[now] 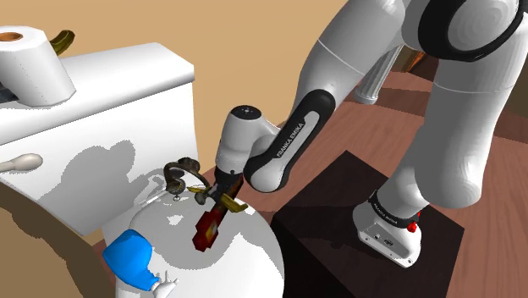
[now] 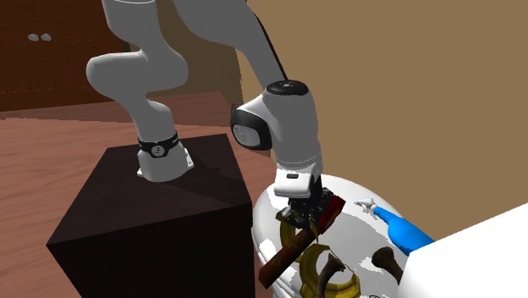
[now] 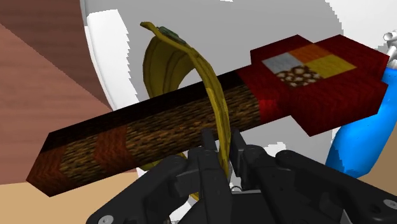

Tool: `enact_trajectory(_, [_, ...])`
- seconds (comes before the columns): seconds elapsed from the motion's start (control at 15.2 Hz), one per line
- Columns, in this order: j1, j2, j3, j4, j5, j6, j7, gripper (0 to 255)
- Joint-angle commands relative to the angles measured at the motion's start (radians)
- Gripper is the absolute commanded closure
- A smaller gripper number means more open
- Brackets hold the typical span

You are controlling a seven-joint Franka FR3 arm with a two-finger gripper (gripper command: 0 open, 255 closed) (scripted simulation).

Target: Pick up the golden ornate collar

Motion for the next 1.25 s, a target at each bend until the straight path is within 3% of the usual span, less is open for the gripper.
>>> enact_trajectory(0.0, [0.006,0.008,0.003,-0.007,0.000,-0.004,0.002,255])
enact_trajectory(1.19, [-0.078,-0.210,0.100,-0.016,0.115,-0.207,-0.065,255])
